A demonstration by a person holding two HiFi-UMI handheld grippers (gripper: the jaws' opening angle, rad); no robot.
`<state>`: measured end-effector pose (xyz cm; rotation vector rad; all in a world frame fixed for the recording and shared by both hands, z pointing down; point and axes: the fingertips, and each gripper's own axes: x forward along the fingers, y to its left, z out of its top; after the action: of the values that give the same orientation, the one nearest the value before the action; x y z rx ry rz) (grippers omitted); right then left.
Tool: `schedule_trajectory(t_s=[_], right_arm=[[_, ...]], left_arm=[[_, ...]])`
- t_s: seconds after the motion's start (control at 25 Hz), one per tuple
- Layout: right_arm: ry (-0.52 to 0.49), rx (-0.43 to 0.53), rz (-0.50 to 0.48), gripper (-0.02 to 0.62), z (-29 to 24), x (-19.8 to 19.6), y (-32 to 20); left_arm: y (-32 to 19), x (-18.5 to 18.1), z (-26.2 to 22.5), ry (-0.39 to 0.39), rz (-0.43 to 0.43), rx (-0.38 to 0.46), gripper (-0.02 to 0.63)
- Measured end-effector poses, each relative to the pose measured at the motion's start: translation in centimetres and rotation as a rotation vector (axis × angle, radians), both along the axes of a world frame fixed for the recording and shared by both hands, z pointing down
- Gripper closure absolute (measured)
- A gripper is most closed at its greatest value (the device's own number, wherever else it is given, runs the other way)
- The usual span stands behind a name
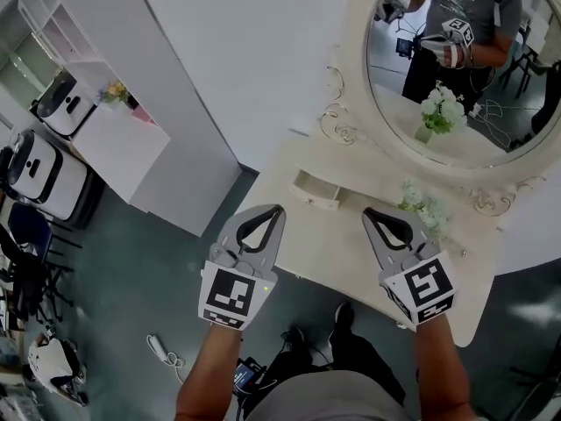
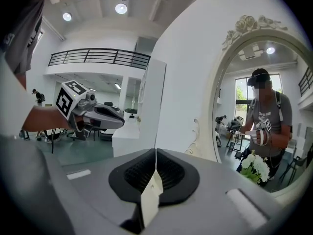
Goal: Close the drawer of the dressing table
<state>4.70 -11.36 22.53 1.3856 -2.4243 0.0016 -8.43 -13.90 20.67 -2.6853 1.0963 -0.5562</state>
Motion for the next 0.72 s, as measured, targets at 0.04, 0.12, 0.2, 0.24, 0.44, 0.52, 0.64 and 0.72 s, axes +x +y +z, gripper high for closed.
schedule_trajectory(t_s=[0.04, 0.12, 0.2, 0.24, 0.44, 0.52, 0.64, 0.72], right_arm=[[-0.001, 0.000, -0.011, 0.586, 0.2, 0.1, -0.4], [-0.003, 0.002, -0.031, 0.586, 0.6, 0.3, -1.1], [-0.005, -0.002, -0.048, 0.586, 0.9, 0.5, -1.8], [-0.007, -0.005, -0.057, 0.584, 1.1, 0.7, -2.1], [-0.013, -0.011, -0.100, 0.583, 1.8, 1.0, -3.5], [-0.014, -0.017, -0.116, 0.581, 2.2, 1.1, -3.8], [-0.011, -0.023, -0.134, 0.581, 2.7, 1.1, -4.1], [-0.009, -0.024, -0.136, 0.581, 2.9, 1.1, -4.5]], left_arm=[[-0.2, 0.1, 0.2, -0.002, -0.011, -0.001, 0.603], [-0.7, 0.3, 0.5, -0.004, -0.032, -0.002, 0.603], [-1.1, 0.6, 0.7, -0.005, -0.050, -0.004, 0.603], [-1.3, 0.7, 0.8, -0.007, -0.059, -0.005, 0.603], [-2.2, 1.1, 1.2, -0.013, -0.109, -0.005, 0.603], [-2.4, 1.2, 1.5, -0.012, -0.125, -0.005, 0.603], [-2.6, 1.3, 1.9, -0.012, -0.141, -0.006, 0.603], [-2.8, 1.2, 2.3, -0.009, -0.148, -0.009, 0.603]])
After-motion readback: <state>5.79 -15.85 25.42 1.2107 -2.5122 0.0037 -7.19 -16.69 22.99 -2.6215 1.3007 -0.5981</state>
